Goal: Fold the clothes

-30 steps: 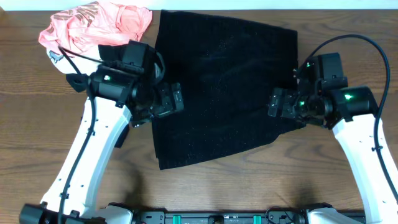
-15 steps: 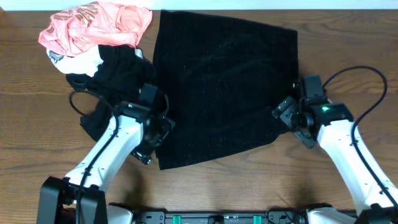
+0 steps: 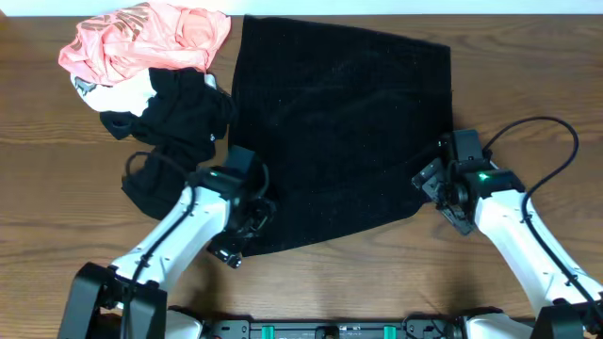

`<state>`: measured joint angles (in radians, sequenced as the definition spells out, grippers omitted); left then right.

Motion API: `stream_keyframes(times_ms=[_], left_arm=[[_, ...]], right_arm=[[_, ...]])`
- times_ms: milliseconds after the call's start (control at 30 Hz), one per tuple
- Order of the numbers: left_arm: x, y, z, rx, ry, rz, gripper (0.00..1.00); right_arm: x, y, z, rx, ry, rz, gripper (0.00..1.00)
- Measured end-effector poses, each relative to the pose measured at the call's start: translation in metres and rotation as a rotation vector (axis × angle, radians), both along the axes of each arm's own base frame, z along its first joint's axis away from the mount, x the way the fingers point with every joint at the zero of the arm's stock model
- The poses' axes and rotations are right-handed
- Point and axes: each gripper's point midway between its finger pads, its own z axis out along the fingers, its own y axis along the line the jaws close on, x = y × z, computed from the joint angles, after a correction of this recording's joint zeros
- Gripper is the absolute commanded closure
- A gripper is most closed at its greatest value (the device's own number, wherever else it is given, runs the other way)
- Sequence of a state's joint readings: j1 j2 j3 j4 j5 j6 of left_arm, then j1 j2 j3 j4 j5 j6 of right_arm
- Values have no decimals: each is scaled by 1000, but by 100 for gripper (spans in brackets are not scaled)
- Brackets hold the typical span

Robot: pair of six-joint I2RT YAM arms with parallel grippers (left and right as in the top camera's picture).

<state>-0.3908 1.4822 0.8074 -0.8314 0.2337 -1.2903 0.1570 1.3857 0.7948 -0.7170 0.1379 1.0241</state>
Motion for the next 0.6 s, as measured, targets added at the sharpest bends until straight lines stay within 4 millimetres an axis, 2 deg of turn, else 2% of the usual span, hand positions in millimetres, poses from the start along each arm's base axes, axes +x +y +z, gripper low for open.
stream_keyframes(times_ms=[233,600], left_arm=[[6,-24,0,-20,-63,-42,0],[-1,-29,-1,13,-64,-58,0]], right_arm=[[-3,-1,-15,2,-14,-7,4],[-9,-2,-20,-1,3,-7,4]])
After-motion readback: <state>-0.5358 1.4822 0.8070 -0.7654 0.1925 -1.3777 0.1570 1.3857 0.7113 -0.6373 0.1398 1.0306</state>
